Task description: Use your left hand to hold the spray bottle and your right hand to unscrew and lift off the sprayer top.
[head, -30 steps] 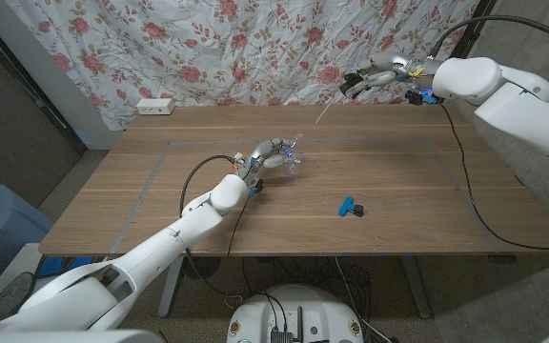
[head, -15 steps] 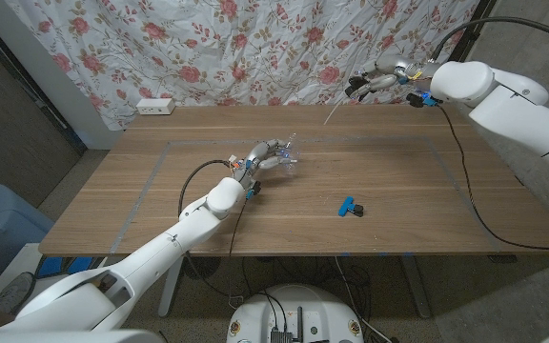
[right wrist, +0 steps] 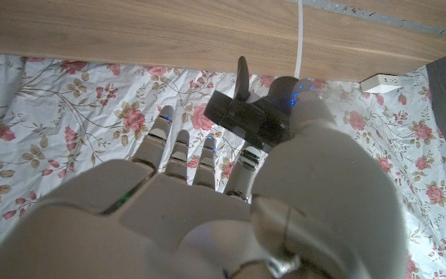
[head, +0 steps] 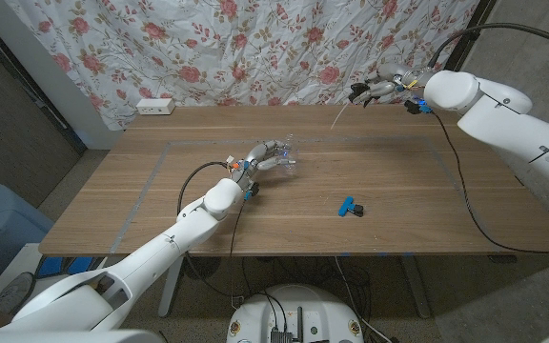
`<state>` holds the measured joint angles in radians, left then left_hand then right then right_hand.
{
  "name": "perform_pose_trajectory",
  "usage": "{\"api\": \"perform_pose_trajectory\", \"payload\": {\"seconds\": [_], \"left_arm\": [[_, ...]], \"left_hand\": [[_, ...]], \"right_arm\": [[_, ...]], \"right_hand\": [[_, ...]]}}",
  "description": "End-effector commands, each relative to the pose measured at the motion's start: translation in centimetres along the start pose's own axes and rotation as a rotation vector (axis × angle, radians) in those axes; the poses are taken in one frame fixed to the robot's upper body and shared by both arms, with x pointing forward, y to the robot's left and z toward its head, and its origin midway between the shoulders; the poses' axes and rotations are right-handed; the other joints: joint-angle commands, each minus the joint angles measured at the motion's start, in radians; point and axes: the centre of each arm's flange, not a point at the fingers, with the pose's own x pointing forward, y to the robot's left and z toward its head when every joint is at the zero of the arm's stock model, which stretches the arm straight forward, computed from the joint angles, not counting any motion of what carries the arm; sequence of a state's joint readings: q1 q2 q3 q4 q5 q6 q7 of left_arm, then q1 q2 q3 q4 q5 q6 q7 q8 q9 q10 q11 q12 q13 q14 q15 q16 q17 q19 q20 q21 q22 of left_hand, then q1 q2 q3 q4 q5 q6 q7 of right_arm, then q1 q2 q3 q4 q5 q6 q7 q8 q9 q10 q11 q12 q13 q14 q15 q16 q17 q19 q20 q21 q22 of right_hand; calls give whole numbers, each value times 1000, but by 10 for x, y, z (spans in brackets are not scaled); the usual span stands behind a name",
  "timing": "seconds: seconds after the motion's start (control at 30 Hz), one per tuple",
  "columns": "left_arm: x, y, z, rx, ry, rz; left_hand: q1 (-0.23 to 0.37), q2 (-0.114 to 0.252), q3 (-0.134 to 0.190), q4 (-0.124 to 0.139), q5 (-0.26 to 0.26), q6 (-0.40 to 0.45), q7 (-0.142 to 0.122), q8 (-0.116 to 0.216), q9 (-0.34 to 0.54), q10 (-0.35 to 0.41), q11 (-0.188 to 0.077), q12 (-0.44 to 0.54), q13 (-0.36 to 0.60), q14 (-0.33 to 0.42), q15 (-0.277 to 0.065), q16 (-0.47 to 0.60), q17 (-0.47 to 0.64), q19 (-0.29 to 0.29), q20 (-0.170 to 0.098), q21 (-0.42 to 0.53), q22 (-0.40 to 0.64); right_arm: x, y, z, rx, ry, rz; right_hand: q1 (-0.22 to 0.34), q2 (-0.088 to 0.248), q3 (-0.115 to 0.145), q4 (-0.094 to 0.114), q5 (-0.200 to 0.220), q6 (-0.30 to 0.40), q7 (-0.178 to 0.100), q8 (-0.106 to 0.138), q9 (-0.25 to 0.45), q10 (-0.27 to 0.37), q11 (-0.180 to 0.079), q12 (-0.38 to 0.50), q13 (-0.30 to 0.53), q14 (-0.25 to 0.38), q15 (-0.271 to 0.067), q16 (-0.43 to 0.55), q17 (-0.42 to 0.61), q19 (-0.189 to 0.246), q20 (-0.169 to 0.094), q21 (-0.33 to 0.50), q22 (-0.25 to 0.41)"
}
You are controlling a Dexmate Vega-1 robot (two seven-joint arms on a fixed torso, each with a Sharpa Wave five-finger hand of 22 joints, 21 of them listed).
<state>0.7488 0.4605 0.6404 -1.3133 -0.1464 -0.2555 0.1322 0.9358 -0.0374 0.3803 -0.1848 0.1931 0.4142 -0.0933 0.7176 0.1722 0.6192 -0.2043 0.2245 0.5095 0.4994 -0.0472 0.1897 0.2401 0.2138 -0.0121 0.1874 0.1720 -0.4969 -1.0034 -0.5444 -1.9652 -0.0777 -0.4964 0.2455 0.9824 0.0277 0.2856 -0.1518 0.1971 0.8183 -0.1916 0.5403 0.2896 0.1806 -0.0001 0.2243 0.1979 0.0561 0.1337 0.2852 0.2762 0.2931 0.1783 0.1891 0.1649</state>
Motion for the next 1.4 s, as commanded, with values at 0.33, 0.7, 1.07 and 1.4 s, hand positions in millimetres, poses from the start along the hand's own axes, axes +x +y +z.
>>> {"api": "perform_pose_trajectory", "payload": {"seconds": [0.33, 0.7, 1.07, 1.4], "left_arm": [[-6, -11, -18, -72, 42, 1], [-10, -15, -26, -103, 61, 11], [-9, -15, -29, -110, 68, 7], [-8, -14, -30, -112, 71, 11]], "left_hand": [[-81, 70, 7, 14, -1, -13, -31, -18, 3, -83, -2, -31, -65, -63, -156, -11, -55, -65, 1, -5, 2], [-81, 64, 3, 14, -2, -34, -42, -64, 3, -116, -5, -35, -94, -82, -160, -12, -65, -91, -3, -6, 1], [-87, 59, -2, 17, -3, -26, -49, -81, 2, -128, -5, -36, -110, -98, -161, -14, -68, -98, -3, -5, 1], [-89, 59, -3, 18, -3, -13, -52, -87, 2, -130, -5, -34, -119, -101, -160, -14, -70, -100, -3, -3, 1]], "right_arm": [[8, 30, -10, -34, 116, -57], [12, 59, -15, -59, 184, -83], [14, 74, -17, -97, 197, -125], [17, 84, -24, -118, 202, -141]], "right_hand": [[-14, 10, -4, 6, 6, 35, -19, 17, -1, 29, 0, 2, 2, 24, -18, 17, 4, 25, -11, 5, 3], [-28, 10, -9, 9, 4, 39, -20, 19, -5, 49, -5, 5, 2, 46, -35, 25, 5, 35, -19, 6, 3], [-35, 10, -11, 8, 2, 44, -22, 22, -9, 64, -8, 6, 3, 60, -49, 30, 6, 42, -22, 6, 3], [-30, 10, -10, 2, 1, 48, -27, 26, -11, 82, -15, 9, 3, 73, -65, 35, 6, 53, -28, 8, 3]]}}
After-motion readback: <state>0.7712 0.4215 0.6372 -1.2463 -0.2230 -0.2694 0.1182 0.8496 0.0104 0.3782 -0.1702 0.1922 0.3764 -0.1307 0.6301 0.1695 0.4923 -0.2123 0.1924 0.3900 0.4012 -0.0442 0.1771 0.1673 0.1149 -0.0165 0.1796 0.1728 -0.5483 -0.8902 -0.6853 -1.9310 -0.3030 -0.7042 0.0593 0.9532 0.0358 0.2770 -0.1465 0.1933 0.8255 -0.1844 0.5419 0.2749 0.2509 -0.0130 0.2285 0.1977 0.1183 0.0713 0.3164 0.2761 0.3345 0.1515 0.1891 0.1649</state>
